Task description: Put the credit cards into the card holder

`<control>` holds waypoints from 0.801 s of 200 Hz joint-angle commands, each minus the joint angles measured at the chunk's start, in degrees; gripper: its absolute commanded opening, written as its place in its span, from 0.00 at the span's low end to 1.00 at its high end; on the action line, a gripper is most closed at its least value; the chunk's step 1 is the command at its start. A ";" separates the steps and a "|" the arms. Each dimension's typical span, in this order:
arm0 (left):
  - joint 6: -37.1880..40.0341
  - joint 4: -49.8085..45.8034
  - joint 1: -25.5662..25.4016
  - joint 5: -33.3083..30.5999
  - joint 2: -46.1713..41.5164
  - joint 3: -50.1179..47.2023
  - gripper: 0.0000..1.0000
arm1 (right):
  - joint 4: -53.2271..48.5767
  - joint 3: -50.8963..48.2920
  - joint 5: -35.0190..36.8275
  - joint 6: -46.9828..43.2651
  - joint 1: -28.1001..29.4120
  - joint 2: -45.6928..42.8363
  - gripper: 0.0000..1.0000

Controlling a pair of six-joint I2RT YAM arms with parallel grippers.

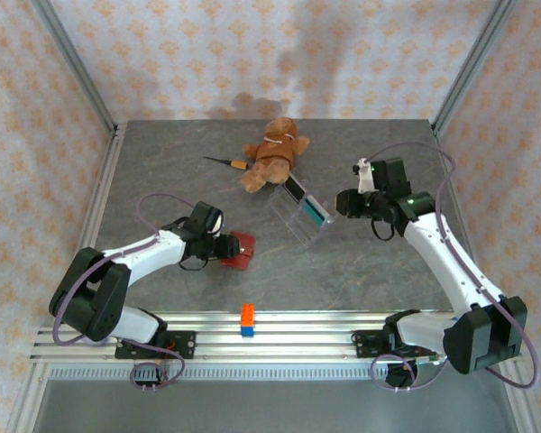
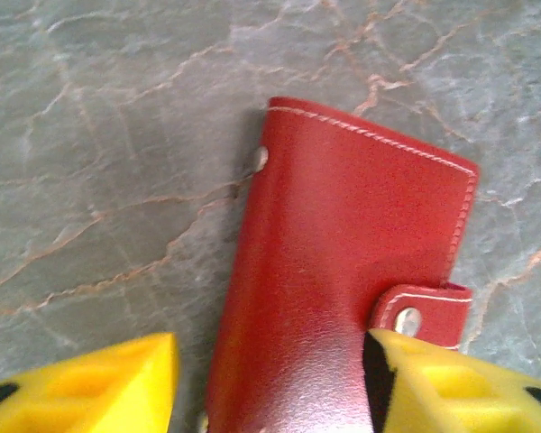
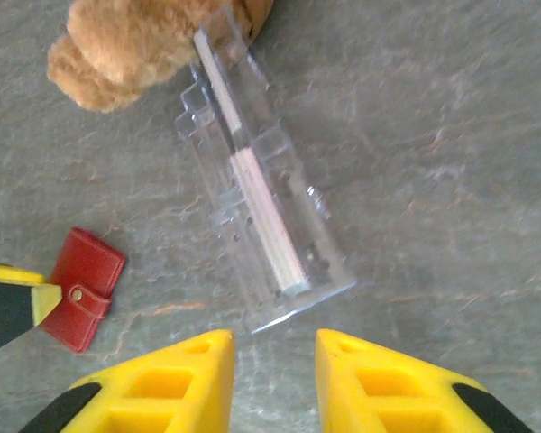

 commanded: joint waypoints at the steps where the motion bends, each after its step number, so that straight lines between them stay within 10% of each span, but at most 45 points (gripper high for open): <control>1: 0.51 -3.71 0.20 -3.85 -2.73 0.12 0.60 | -0.65 -0.41 -0.86 5.07 0.69 -2.54 0.30; 68: -0.53 -1.11 0.20 -1.79 0.23 -0.82 0.40 | 5.85 -4.17 -7.15 7.97 1.69 -2.84 0.36; 119: -0.48 -0.85 0.20 -1.01 1.64 -0.32 0.46 | 7.54 -5.62 -7.30 8.65 2.66 -3.09 0.38; 160: 0.46 -3.49 0.20 0.83 1.92 0.57 0.00 | 10.33 -6.97 -9.97 10.09 3.79 -2.23 0.37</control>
